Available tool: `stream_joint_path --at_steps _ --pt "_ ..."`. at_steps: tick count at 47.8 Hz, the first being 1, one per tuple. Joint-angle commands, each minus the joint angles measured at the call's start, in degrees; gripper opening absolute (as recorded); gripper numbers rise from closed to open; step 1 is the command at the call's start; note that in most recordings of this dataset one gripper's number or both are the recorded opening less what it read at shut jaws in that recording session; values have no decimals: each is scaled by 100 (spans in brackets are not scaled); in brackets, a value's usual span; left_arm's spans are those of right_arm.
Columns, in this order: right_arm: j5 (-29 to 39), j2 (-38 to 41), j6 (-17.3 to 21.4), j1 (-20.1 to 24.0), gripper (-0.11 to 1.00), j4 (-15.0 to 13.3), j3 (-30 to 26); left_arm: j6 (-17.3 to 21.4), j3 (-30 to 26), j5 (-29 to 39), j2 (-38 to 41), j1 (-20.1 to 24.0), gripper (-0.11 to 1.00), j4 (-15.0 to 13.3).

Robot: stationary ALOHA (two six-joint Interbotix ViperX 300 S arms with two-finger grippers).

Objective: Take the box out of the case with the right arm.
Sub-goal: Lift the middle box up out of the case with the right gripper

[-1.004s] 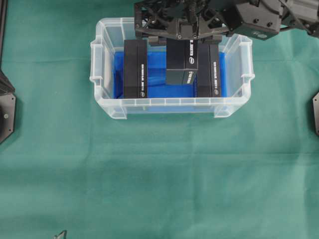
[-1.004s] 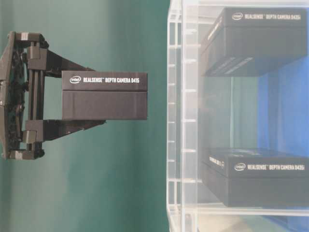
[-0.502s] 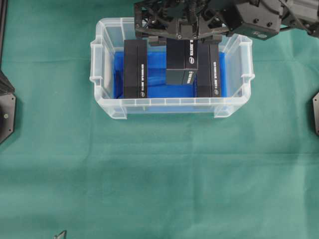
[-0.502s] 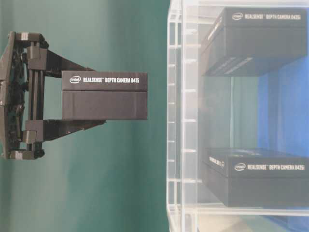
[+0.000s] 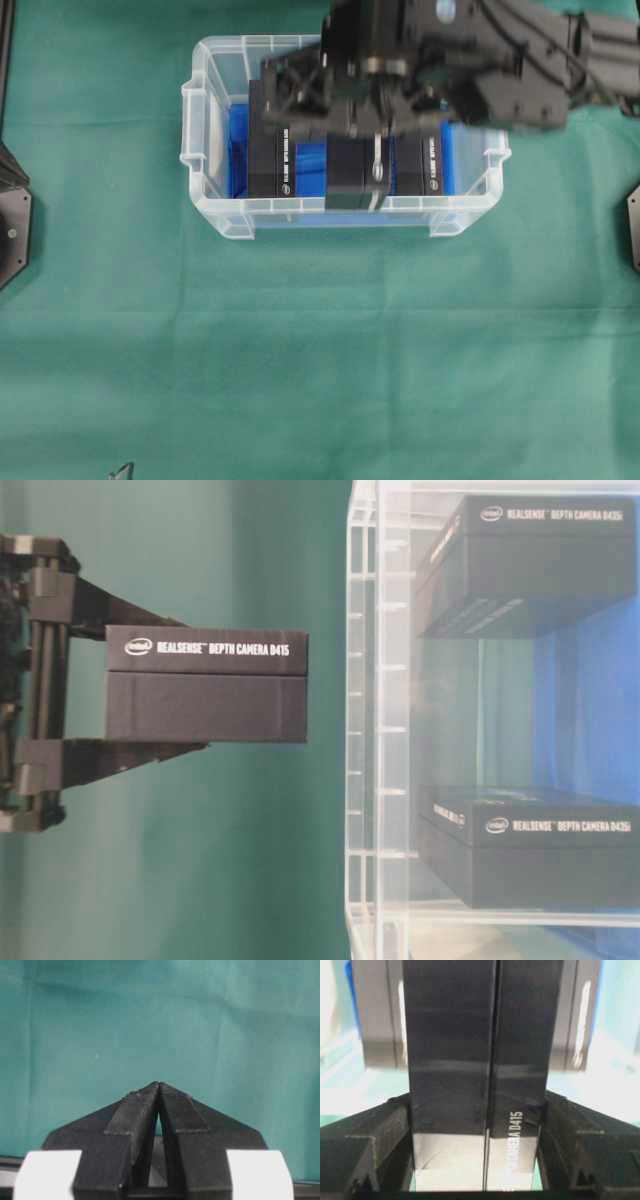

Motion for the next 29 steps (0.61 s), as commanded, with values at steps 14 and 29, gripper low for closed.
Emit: stream_joint_path --at_steps 14,29 --pt "26 -290 571 809 65 -53 -149 0 -123 -26 9 -18 2 26" --pt "9 -264 1292 1503 65 -53 -158 0 -114 -26 -62 -18 2 26"
